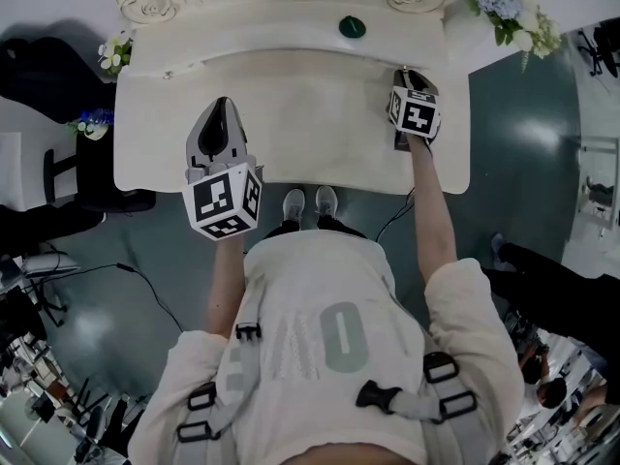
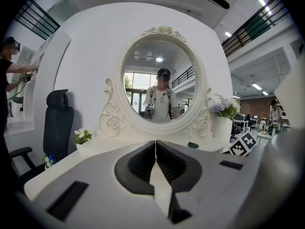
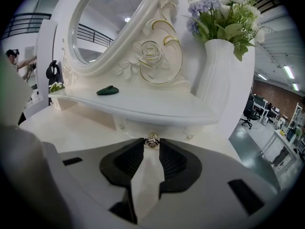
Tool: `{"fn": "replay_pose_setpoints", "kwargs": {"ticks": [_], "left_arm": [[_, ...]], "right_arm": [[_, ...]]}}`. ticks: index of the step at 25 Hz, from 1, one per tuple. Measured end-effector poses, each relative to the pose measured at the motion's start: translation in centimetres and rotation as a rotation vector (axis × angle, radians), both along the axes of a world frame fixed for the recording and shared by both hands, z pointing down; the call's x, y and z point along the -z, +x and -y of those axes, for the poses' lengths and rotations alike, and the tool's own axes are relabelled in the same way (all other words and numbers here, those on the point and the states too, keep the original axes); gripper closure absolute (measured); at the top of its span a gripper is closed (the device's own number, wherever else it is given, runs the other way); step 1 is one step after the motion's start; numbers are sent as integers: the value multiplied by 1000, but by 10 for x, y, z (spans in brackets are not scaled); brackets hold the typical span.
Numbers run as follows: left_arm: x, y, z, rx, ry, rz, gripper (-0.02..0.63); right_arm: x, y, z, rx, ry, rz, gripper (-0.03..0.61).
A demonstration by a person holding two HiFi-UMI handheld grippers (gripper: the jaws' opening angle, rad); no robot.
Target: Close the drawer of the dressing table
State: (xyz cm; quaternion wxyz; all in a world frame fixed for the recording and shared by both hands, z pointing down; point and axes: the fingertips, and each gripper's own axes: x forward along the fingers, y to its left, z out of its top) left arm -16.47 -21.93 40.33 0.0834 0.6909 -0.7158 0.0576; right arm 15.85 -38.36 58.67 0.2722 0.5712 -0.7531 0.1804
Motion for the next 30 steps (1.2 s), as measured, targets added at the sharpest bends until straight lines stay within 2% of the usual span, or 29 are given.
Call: {"fn": "replay_pose_setpoints", "kwargs": {"ticks": [6, 11, 16, 24, 30], "left_arm": [[1, 0, -4, 0, 10, -5, 594], [8, 0, -11, -6, 29, -11, 594], [19, 1, -17, -21, 64, -21, 594], [33, 4, -36, -45, 118, -24, 594], [50, 9, -48, -76, 173, -15, 594]], "right_arm": [[8, 2, 0, -12, 27, 1, 451], [43, 0, -14, -34, 90, 39, 445], [106, -17, -47, -27, 221, 86, 470], [202, -67, -125, 59, 470, 103, 571], [230, -92, -166, 78, 541, 146, 572]]}}
